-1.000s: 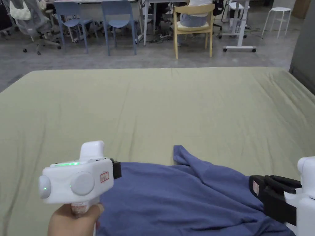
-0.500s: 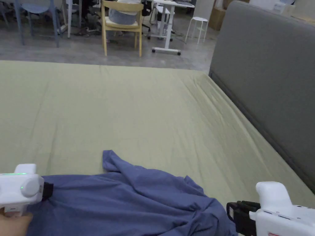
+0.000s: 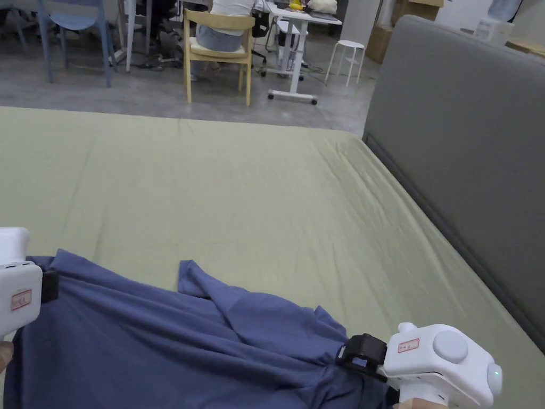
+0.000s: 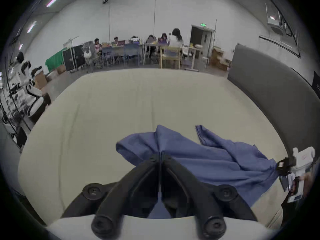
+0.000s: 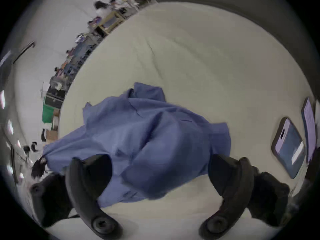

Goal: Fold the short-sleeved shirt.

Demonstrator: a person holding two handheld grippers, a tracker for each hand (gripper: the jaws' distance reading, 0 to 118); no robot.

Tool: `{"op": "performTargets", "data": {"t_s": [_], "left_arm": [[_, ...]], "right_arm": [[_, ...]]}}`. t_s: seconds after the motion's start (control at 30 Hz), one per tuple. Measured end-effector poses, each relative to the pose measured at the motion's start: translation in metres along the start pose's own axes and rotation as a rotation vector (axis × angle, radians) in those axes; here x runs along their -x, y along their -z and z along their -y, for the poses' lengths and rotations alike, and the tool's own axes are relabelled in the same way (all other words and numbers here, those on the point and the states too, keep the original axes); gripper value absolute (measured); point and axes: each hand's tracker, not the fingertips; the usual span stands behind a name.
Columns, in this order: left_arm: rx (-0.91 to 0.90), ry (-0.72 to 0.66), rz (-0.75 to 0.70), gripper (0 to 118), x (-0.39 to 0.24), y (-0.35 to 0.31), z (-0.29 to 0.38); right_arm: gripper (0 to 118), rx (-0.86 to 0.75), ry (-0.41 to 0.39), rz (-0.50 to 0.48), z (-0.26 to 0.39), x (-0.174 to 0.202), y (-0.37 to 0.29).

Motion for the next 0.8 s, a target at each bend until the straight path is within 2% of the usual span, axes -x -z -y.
{"op": "performTargets", "data": {"t_s": [0.03, 0.07, 0.1, 0.13, 0.17, 0.27, 0.37, 0.47, 0.63, 0.73, 0.8], "left_arm": [[-0.014, 0.003, -0.006, 0, 0.002, -0.009, -0.002], [-0.014, -0.009, -0.006, 0, 0.005, -0.018, 0.0], [-0.022, -0.029, -0.002, 0, 0.009, -0.023, -0.002], [-0.028, -0.041, 0.003, 0, 0.013, -0.03, -0.004], [-0.035, -0.044, -0.006, 0, 0.017, -0.037, -0.008], [-0.067, -0.041, -0.037, 0, 0.016, -0.059, -0.017], [-0.111, -0.07, -0.032, 0, 0.02, -0.076, -0.039], [-0.186, -0.087, -0.043, 0, 0.029, -0.093, -0.073], [-0.319, -0.231, 0.007, 0, 0.054, -0.122, -0.146], [-0.351, -0.191, -0.014, 0, 0.05, -0.131, -0.189], [-0.381, -0.116, -0.082, 0, 0.042, -0.133, -0.213]], "right_arm": [[37, 0.031, 0.004, 0.037, -0.001, -0.001, 0.003], [6, 0.029, -0.024, 0.059, 0.0, -0.001, 0.003], [6, 0.022, -0.03, 0.073, 0.002, 0.0, 0.002], [6, -0.044, -0.041, 0.028, 0.009, 0.005, -0.009], [5, -0.103, -0.109, -0.03, 0.013, 0.011, -0.02], [5, -0.213, -0.298, -0.046, 0.017, 0.038, -0.057], [5, -0.359, -0.505, 0.001, 0.013, 0.077, -0.103], [5, -0.524, -0.649, 0.047, -0.007, 0.118, -0.155], [5, -0.697, -0.7, 0.085, -0.071, 0.174, -0.233], [5, -0.766, -0.768, 0.123, -0.092, 0.221, -0.27], [5, -0.763, -0.788, 0.141, -0.111, 0.247, -0.283]]}}
